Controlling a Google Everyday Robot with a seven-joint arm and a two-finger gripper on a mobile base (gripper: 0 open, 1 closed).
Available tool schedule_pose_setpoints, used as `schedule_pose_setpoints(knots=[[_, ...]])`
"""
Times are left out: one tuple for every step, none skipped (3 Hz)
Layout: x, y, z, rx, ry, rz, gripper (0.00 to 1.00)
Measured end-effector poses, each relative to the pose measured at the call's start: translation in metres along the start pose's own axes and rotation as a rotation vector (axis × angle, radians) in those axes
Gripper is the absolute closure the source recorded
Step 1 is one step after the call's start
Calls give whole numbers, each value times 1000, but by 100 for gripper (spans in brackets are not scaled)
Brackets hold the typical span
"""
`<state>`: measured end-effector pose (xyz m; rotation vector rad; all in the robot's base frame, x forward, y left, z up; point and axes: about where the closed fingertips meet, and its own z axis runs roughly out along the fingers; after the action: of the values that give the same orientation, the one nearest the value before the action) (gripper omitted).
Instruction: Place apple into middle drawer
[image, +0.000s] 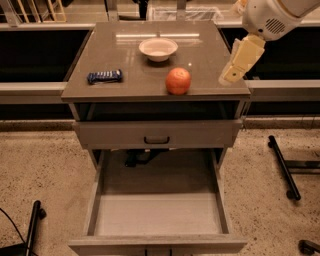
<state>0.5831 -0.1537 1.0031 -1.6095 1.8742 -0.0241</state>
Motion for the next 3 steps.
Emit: schedule_pose_setpoints(knots=[[-2, -1, 5, 0, -11, 5, 0], [-10, -9, 29, 3, -67, 34, 0], [-14, -24, 72, -21, -144, 105, 0]])
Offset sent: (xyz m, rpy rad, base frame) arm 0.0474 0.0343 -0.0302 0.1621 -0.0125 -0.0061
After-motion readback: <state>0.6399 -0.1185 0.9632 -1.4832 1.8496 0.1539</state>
